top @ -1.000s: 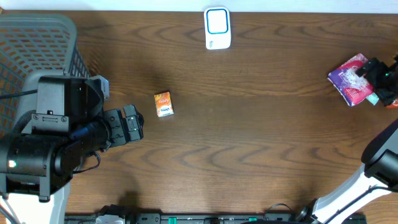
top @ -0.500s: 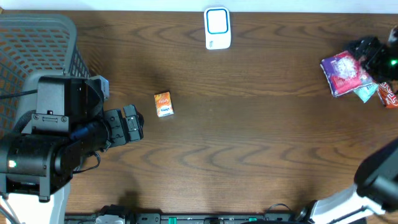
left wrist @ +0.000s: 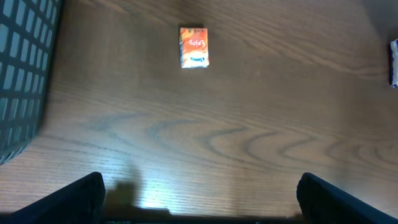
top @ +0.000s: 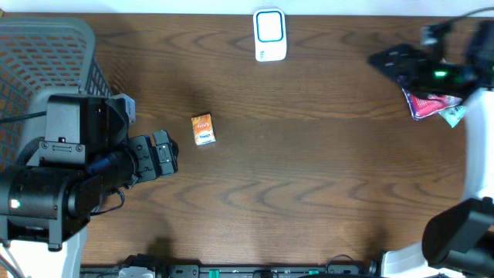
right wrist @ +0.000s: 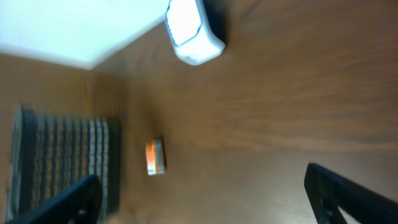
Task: Scan the item barcode
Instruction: 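Reach the right gripper left toward the orange packet, then lower the right gripper and grasp the orange packet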
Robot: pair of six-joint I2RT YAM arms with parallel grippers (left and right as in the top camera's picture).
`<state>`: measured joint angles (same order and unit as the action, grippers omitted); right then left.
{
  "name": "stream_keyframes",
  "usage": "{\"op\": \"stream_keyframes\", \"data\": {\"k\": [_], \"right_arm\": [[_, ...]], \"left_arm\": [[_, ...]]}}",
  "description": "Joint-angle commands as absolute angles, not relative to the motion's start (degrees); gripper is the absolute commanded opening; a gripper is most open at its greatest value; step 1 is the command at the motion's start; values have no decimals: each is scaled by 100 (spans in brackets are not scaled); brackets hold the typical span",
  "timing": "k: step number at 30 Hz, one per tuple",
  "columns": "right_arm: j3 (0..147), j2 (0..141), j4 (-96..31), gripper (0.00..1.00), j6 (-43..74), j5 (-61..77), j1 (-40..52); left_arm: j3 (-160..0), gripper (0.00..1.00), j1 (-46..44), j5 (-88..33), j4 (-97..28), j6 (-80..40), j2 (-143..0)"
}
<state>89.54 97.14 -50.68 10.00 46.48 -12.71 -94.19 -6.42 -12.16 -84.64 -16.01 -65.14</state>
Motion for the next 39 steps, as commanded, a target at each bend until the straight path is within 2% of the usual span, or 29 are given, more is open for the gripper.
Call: {"op": "stream_keyframes", "data": {"k": [1,6,9,15,19,23,28,30,39], "right_arm": [[8385,9762,-4532,99,810,4663,-499],[7476,9828,-2589,99,1745,4421,864],[7299,10016,-1981,99,2742,3603,1546],[7321,10726,-888,99,3216,3413,2639],[7397,11306,-405,99,3800,3336,2908],[7507,11948,137,98,3988,3870,3035],[7513,12510,829,86,4333,4329,3168],[7513,12623,902,82,4410,4316,3238],[7513,12678,668,79,4466,3465,3583]], "left_arm": [[-9417,98,-617,-1282,-8482,-1503,-6528],[-9417,98,-617,-1282,-8482,-1503,-6528],[-9417,98,-617,-1282,-8482,-1503,-6528],[-9417,98,-617,-1282,-8482,-1503,-6528],[-9417,98,-617,-1282,-8482,-1503,-6528],[-9417,98,-617,-1282,-8482,-1503,-6528],[-9417,98,-617,-1282,-8482,-1503,-6528],[-9417,98,-617,-1282,-8482,-1503,-6528],[-9417,98,-617,-1284,-8482,-1503,-6528]]}}
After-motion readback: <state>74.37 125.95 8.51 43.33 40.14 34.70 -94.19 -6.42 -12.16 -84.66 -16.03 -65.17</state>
